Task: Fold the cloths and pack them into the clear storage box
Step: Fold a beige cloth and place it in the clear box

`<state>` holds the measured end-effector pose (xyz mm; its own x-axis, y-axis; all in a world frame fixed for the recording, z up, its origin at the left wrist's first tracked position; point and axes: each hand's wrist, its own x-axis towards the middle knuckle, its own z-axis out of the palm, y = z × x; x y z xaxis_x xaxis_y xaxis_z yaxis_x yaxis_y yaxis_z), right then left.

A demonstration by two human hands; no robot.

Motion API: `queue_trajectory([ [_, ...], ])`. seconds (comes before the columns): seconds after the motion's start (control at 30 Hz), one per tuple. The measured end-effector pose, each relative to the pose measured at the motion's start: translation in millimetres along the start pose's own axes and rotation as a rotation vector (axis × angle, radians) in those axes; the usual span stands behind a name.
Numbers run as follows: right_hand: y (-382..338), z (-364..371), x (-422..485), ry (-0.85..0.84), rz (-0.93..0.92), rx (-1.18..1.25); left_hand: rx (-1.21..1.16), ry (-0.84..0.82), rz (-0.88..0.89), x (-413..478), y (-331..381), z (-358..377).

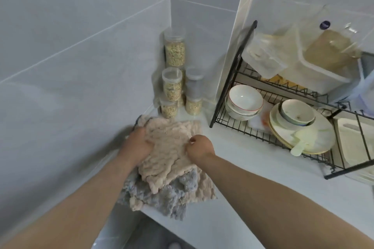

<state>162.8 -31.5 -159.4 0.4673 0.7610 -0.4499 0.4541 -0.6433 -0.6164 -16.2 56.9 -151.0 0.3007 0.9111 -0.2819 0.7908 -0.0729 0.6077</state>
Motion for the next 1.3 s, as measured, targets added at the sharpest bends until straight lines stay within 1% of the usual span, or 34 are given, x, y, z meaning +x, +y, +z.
queue_trajectory([
  [0.07,0,5,6,0.016,-0.024,-0.009,0.098,-0.021,0.031,14,-13,6],
  [0.17,0,5,12,0.051,-0.1,-0.001,0.205,0.001,0.087,25,-15,5],
  [0.23,2,1,14,0.045,-0.122,0.019,0.248,0.027,0.17,32,-10,2],
  [0.3,6,-3,12,0.011,-0.148,0.081,0.263,0.04,0.2,34,-4,-3],
  [0.37,13,-7,7,-0.004,-0.196,0.083,0.299,0.05,0.323,34,1,-8],
  [0.43,19,-11,4,-0.035,-0.205,0.081,0.337,0.002,0.453,32,3,-13],
  [0.47,20,-13,2,-0.056,-0.194,0.076,0.324,-0.052,0.463,30,5,-15],
  [0.53,23,-15,0,-0.075,-0.199,0.009,0.281,-0.145,0.418,24,9,-18],
  [0.6,24,-18,2,-0.02,-0.301,-0.107,0.294,-0.19,0.409,14,16,-19],
  [0.63,20,-20,1,-0.007,-0.363,-0.126,0.297,-0.208,0.427,8,21,-19],
  [0.67,15,-22,1,-0.022,-0.41,-0.125,0.295,-0.227,0.458,1,26,-21],
  [0.73,4,-25,4,-0.119,-0.427,-0.195,0.289,-0.263,0.502,-10,33,-25],
  [0.83,1,-23,11,-0.204,-0.443,-0.356,0.266,-0.299,0.532,-28,40,-37],
  [0.9,7,-21,13,-0.187,-0.515,-0.385,0.293,-0.308,0.528,-39,42,-45],
  [0.97,12,-26,11,-0.128,-0.589,-0.373,0.354,-0.257,0.531,-46,42,-52],
  [1.07,22,-54,-9,-0.078,-0.567,-0.279,0.513,-0.155,0.536,-53,48,-63],
  [1.13,35,-85,-29,-0.039,-0.547,-0.267,0.592,-0.133,0.551,-56,61,-66],
  [1.17,43,-103,-40,-0.028,-0.539,-0.271,0.632,-0.127,0.59,-57,71,-64],
  [1.23,61,-139,-66,-0.015,-0.474,-0.232,0.694,-0.148,0.678,-61,98,-53],
  [1.3,85,-173,-96,0.008,-0.391,-0.174,0.658,-0.227,0.707,-70,130,-35],
])
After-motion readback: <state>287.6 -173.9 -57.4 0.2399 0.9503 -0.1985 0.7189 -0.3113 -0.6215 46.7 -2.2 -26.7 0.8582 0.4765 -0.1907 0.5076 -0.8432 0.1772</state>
